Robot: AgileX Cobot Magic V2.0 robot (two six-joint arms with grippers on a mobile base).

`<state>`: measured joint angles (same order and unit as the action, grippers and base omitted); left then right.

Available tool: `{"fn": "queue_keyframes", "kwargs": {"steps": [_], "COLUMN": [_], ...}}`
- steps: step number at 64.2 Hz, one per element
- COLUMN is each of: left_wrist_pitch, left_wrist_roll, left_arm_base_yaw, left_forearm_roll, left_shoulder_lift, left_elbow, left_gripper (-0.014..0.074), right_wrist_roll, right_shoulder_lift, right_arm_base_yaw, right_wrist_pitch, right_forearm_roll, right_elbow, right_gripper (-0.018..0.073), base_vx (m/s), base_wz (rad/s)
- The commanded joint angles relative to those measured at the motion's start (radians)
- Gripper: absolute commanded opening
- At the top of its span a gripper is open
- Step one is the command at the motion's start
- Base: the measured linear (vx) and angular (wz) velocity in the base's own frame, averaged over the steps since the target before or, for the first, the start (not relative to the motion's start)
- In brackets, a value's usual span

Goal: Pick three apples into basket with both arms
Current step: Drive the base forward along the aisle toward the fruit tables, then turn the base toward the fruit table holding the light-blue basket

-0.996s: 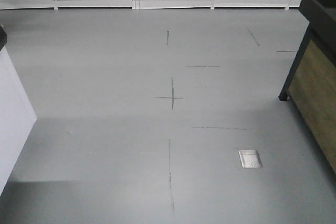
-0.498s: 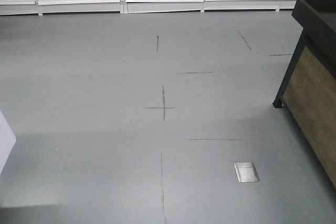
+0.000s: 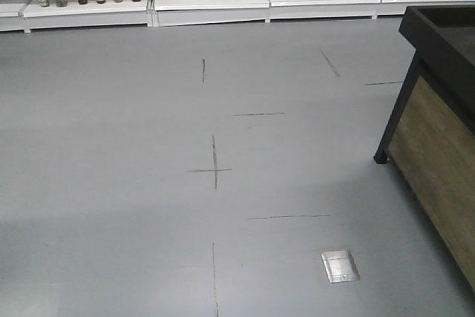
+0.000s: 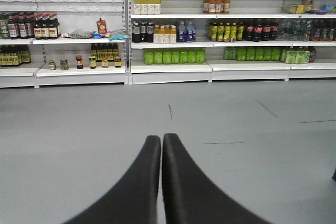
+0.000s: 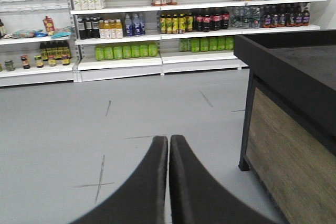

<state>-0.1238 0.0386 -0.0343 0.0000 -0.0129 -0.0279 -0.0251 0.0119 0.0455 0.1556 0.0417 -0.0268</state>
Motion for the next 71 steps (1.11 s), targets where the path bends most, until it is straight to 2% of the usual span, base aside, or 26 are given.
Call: {"fn": "queue_keyframes", "kwargs": {"steps": [1, 25, 71], "left_wrist_pitch": [0.077, 0.077, 0.077], "left_wrist_roll": [0.002, 0.002, 0.002], "left_arm_base_yaw": [-0.003, -0.003, -0.003], "left_forearm_roll": [0.0, 0.0, 0.0], "left_shoulder_lift": [-0.013, -0.013, -0.013], "left_elbow": [0.025, 0.025, 0.025], "left_gripper": [-0.0006, -0.0006, -0.0006], "right_wrist_roll": [0.007, 0.007, 0.007], "right_shoulder_lift": [0.011, 0.011, 0.011], "right_arm_base_yaw": [0.005, 0.005, 0.005], "right_wrist_pitch": [-0.072, -0.072, -0.072], "right_forearm_roll": [0.007, 0.007, 0.007], "right_elbow": [-0.013, -0.013, -0.013], "right_gripper": [-0.0005, -0.0005, -0.0005], "base_vx": [0.24, 0.2, 0.12], "base_wz": [-0.17, -0.29, -0.46]}}
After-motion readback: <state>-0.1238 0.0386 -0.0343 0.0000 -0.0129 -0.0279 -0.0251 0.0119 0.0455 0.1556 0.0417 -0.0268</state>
